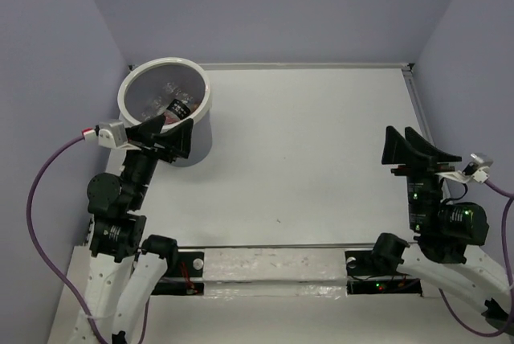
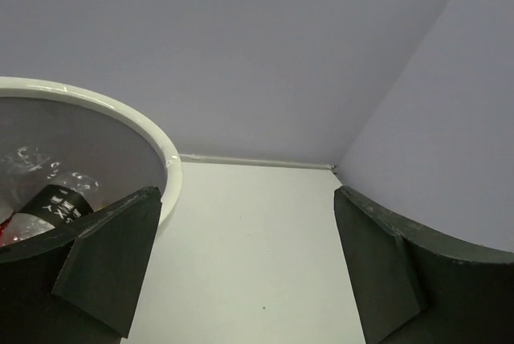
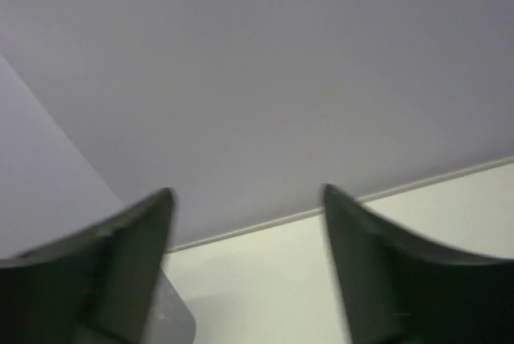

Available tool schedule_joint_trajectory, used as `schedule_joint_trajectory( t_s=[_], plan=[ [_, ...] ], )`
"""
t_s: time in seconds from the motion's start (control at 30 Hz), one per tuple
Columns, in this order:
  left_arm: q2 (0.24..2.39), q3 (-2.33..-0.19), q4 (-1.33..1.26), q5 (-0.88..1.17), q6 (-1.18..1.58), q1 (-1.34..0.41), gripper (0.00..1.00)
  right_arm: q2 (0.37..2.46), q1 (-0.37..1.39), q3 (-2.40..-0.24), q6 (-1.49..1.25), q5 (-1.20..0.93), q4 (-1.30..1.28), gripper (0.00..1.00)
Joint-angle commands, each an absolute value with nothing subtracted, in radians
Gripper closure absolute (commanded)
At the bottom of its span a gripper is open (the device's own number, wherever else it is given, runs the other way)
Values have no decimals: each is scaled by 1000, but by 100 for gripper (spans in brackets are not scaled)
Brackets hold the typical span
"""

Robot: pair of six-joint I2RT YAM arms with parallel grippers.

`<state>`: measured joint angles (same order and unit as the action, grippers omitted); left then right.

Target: Put the plastic bottles in the bin

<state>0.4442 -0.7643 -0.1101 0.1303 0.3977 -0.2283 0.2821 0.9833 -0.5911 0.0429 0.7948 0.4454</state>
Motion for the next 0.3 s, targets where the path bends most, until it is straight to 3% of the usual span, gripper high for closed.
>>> schedule_joint_trajectory(
  t_s=[0.0, 0.27],
  plan=[
    [414, -715, -181, 224, 445, -233, 1, 255, 988, -560, 34, 848, 307, 0],
    [429, -762, -196, 219, 433, -232, 1, 333, 988, -710, 49, 759, 271, 0]
  ],
)
